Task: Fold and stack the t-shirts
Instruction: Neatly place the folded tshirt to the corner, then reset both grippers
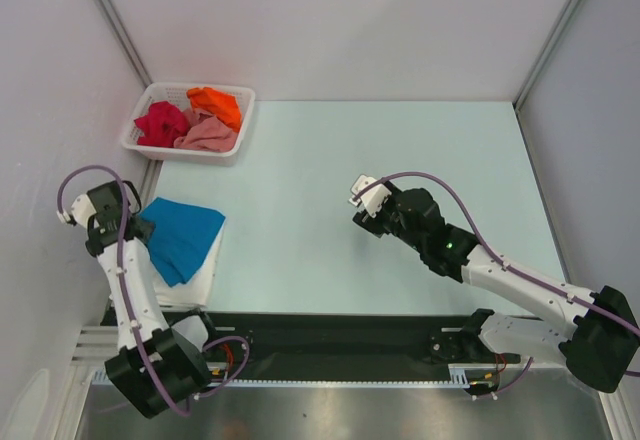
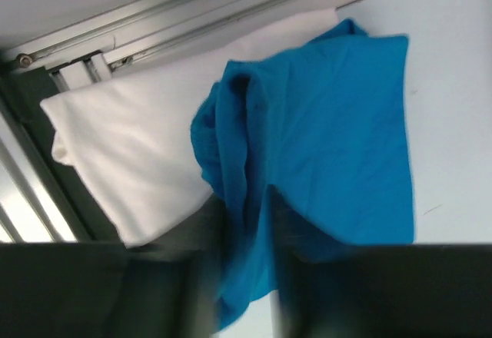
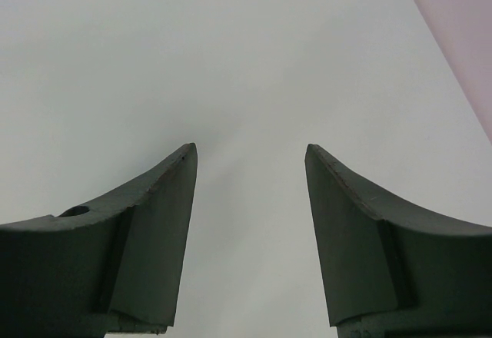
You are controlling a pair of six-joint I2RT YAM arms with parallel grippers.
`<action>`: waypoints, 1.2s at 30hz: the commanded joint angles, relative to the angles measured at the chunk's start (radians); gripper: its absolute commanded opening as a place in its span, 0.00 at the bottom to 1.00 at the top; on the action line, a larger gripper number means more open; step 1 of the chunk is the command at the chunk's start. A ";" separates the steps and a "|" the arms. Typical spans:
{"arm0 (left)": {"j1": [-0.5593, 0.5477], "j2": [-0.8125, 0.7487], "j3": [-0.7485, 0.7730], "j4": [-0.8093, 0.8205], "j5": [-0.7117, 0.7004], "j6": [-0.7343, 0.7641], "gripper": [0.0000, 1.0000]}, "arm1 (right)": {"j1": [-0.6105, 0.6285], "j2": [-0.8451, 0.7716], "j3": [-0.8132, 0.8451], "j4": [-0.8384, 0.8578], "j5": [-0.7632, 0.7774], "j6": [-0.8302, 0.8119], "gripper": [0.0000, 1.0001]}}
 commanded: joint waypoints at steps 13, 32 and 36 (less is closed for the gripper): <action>0.011 -0.336 0.000 0.095 0.092 -0.046 1.00 | 0.024 -0.014 0.004 0.008 0.038 0.149 0.63; -1.103 -0.569 -0.735 1.020 0.544 -0.251 1.00 | 0.073 -0.573 -0.673 0.272 0.143 1.401 1.00; -1.134 -0.776 -1.007 1.309 0.667 -0.462 1.00 | 0.084 -0.750 -0.761 0.093 0.255 1.684 1.00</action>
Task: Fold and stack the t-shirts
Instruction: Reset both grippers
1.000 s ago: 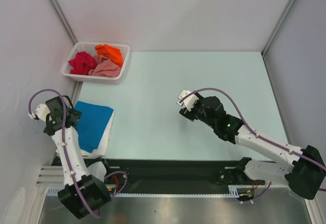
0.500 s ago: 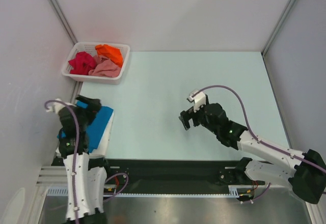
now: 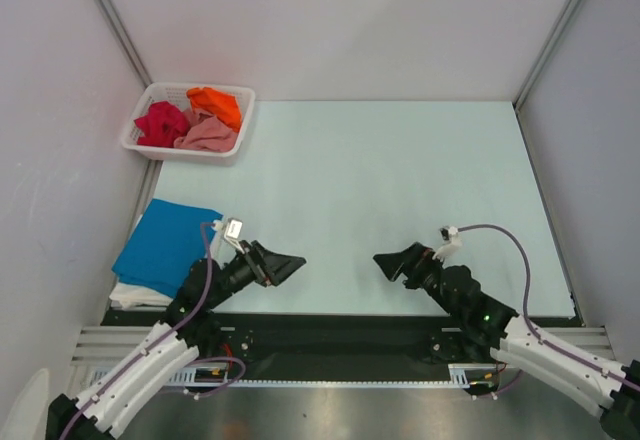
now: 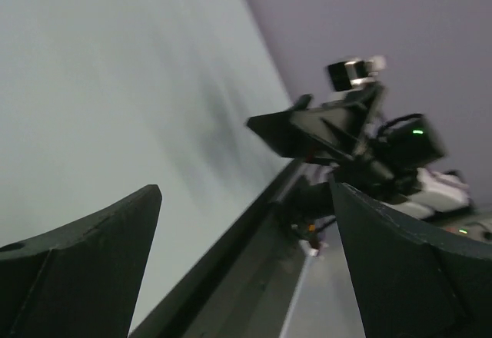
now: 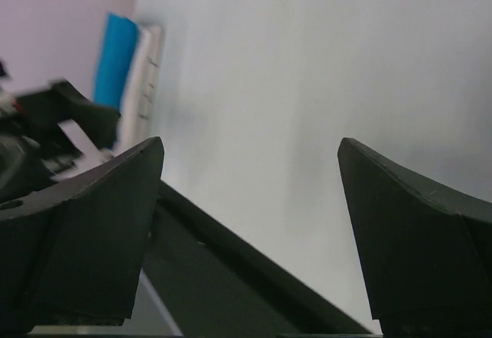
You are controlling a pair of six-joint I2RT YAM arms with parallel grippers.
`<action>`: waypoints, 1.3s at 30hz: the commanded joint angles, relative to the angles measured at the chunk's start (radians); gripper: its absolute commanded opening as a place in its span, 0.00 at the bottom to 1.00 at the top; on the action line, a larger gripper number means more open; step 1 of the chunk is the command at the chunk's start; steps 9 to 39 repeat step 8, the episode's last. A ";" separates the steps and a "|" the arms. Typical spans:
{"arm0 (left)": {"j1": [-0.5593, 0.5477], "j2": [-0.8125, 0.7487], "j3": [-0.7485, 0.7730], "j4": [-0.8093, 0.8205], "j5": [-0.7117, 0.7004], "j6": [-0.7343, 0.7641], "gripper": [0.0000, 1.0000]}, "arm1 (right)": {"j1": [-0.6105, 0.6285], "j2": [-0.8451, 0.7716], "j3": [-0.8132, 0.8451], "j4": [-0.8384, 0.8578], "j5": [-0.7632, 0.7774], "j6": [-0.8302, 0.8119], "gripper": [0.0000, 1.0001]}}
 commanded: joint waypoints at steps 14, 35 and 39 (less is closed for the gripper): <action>-0.014 -0.449 -0.290 0.596 0.336 -0.338 1.00 | 0.020 -0.274 -0.123 -0.105 0.010 0.345 1.00; -0.014 -0.449 -0.290 0.596 0.336 -0.338 1.00 | 0.020 -0.274 -0.123 -0.105 0.010 0.345 1.00; -0.014 -0.449 -0.290 0.596 0.336 -0.338 1.00 | 0.020 -0.274 -0.123 -0.105 0.010 0.345 1.00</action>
